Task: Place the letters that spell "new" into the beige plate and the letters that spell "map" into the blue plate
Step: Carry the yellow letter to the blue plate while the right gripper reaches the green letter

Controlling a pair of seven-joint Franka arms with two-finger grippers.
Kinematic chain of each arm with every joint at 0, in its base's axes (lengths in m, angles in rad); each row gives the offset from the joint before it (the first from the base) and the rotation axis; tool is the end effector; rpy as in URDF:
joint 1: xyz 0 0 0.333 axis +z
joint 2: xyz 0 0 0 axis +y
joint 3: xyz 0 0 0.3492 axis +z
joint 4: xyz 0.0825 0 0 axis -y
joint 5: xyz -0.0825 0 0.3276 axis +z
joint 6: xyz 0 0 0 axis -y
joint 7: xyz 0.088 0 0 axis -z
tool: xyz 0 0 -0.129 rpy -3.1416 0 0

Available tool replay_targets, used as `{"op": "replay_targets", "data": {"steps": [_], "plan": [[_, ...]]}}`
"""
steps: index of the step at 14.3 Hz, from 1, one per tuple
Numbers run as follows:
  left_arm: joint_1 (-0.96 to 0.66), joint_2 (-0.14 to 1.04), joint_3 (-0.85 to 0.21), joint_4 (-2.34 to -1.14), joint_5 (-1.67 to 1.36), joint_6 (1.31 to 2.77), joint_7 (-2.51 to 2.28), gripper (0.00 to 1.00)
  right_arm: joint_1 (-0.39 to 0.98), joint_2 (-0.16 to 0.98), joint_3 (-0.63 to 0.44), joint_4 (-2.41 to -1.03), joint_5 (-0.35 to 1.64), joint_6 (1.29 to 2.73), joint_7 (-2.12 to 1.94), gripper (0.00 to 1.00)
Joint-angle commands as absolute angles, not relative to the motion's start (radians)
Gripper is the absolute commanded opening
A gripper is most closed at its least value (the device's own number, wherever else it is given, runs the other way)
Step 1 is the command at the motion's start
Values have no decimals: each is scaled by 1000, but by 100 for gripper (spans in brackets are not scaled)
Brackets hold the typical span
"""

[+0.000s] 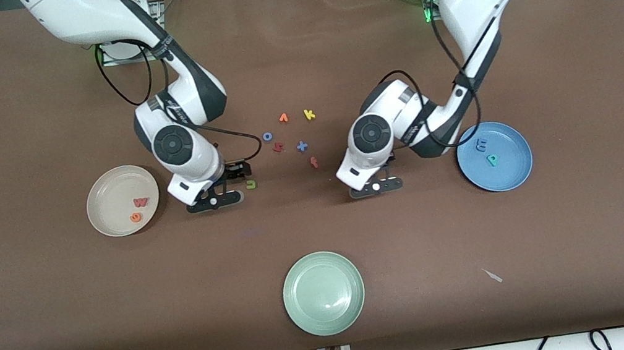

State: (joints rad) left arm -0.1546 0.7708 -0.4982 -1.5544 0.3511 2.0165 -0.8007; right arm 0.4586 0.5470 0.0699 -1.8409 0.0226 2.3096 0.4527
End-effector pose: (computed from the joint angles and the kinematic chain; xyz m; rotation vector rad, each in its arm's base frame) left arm 0.5637 -0.3274 0.2528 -3.0328 -0.0708 0.2834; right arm 0.5320 0.3069 0.2712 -3.1270 -0.0800 0.1456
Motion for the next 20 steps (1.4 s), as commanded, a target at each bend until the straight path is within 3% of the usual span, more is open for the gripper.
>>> {"op": "replay_targets", "data": {"steps": [1, 6, 11, 12, 13, 15, 16, 18, 20], "plan": [[-75, 678, -500, -1575, 364, 1883, -646, 0, 483, 600, 67, -1770, 41, 2306, 529, 100], [81, 655, -497, -1585, 379, 1780, -376, 0, 508, 649, 67, -1740, 35, 2309, 604, 100], [250, 681, -492, -1603, 383, 1822, -129, 0, 509, 675, 66, -1740, 35, 2319, 604, 100], [271, 687, -494, -1632, 383, 1860, -123, 4, 509, 678, 67, -1740, 34, 2319, 604, 100], [275, 687, -494, -1656, 382, 1888, -123, 24, 508, 683, 67, -1740, 32, 2322, 603, 99], [268, 681, -495, -1655, 382, 1887, -124, 83, 509, 689, 67, -1740, 31, 2335, 603, 96], [262, 673, -500, -1651, 382, 1879, -130, 99, 509, 692, 67, -1740, 32, 2344, 603, 94], [264, 657, -529, -1631, 382, 1843, -130, 100, 517, 695, 67, -1741, 32, 2349, 603, 84], [262, 608, -537, -1608, 380, 1815, -135, 100, 517, 696, 67, -1740, 34, 2349, 603, 62]]}}
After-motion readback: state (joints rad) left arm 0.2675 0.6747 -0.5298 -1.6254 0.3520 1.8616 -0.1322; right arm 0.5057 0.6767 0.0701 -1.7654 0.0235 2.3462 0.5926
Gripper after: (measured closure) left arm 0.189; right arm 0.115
